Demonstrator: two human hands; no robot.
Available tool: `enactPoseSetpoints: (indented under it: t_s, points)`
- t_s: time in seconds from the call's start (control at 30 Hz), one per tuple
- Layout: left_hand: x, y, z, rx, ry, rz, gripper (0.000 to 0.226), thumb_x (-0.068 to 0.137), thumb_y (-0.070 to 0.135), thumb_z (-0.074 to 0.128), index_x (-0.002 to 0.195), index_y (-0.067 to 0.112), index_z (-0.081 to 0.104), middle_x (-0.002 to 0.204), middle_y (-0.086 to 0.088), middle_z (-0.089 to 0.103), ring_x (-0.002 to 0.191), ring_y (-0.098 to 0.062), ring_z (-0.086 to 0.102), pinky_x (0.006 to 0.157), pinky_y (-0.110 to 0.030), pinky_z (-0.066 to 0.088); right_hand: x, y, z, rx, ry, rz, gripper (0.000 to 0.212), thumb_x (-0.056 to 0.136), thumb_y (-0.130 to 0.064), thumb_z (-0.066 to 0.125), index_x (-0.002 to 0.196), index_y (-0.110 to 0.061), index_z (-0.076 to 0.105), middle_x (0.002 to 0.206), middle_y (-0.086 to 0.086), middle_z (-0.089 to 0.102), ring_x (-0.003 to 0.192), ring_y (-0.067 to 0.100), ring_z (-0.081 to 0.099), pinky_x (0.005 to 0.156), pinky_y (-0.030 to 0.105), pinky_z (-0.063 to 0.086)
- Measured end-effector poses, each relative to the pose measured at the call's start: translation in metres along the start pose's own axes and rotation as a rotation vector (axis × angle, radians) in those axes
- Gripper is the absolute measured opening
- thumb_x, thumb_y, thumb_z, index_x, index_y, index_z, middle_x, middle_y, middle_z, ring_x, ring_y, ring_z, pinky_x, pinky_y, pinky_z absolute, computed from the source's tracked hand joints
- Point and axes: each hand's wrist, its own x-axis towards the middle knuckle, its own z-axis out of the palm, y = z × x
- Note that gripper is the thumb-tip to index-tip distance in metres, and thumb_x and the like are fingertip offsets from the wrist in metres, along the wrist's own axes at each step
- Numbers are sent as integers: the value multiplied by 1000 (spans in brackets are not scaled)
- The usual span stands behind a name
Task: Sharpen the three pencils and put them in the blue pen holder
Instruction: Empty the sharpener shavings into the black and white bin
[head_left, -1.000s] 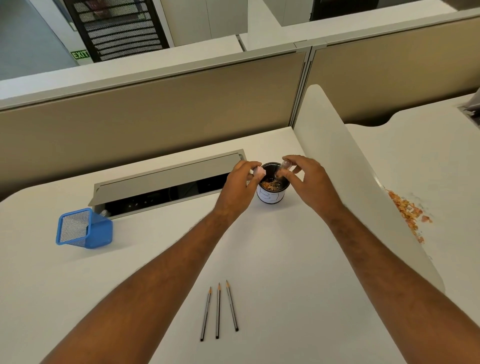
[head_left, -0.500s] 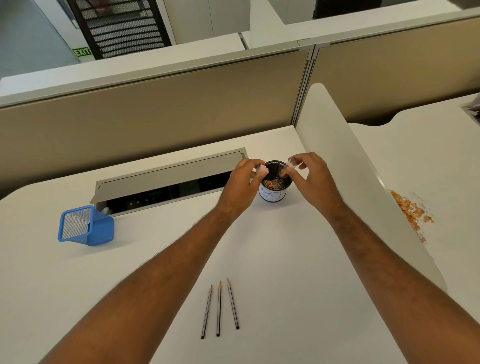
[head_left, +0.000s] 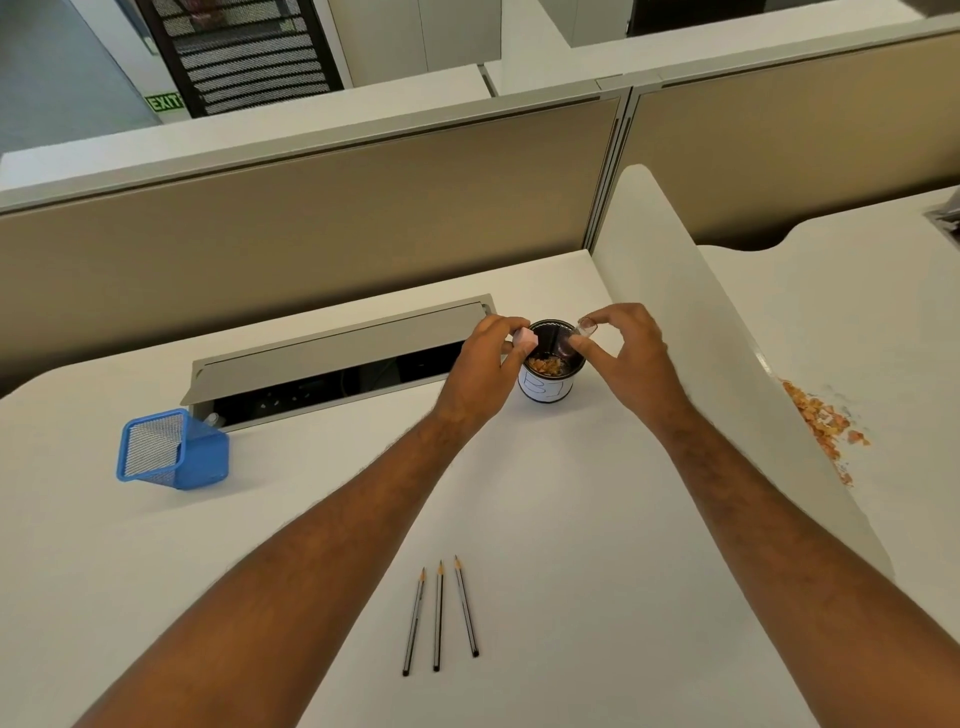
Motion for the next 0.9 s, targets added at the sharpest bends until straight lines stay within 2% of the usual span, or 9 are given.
enactPoseSetpoints:
  t_s: [0.1,0.23,0.33,0.43,0.5,0.6,0.7,0.8,0.9]
  points:
    - [0,1,-1,-8,2,-6,33,112,30,57,137,10,65,138,-10,64,113,-13,63,84,-8,45,-2,-2,1,27,5,-14,23,91,-50,70,107,-34,67,118,-6,66,113,18,64,102,57,51]
    - [-2,0,-2,-53,8,-29,35,111,32,59,138,11,65,136,-8,65,109,-10,63,81,-4,44,0,-9,0,210,31,85,15,97,-31,74,108,-22,69,112,-5,74,98,10,68,82,23,49]
    - [-7,1,-4,-112,18,-57,36,110,33,60,139,12,65,135,-4,65,111,-10,65,84,-4,46,0,-14,0,426,78,184,16,97,-23,74,111,-17,73,110,0,77,95,11,70,84,23,55]
    - [-16,2,-6,-174,28,-81,34,109,32,63,139,15,66,128,6,63,109,-6,67,86,-6,48,-9,-21,3,566,54,234,18,99,-15,71,117,-12,74,111,6,78,92,9,72,69,15,55]
    - [-23,1,-8,-212,32,-97,32,108,29,65,138,17,67,130,5,65,105,0,68,88,-9,50,-18,-27,7,603,33,246,19,100,-15,70,118,-10,73,110,6,79,91,9,73,65,17,54]
    - [-37,2,-11,-253,39,-114,31,107,30,67,137,21,67,136,1,69,106,5,67,84,-5,52,-34,-35,11,644,16,261,17,100,-15,70,117,-12,74,110,5,80,96,13,76,70,21,56]
    - [-57,1,-14,-291,35,-136,31,107,33,66,138,26,67,141,2,68,110,0,70,89,-10,51,-52,-41,16,676,-12,285,15,101,-17,70,115,-17,74,110,3,81,102,18,78,74,29,59]
    - [-80,1,-20,-312,40,-167,30,107,35,65,137,31,66,140,3,72,118,-6,72,89,-7,48,-72,-51,16,717,-44,310,17,100,-15,71,116,-17,75,109,5,81,99,20,78,73,28,60]
    - [-109,2,-27,-333,55,-195,29,108,35,64,136,28,67,126,10,76,106,12,73,80,2,50,-95,-62,16,758,-90,323,18,99,-11,70,117,-14,75,109,7,81,99,20,79,75,30,61]
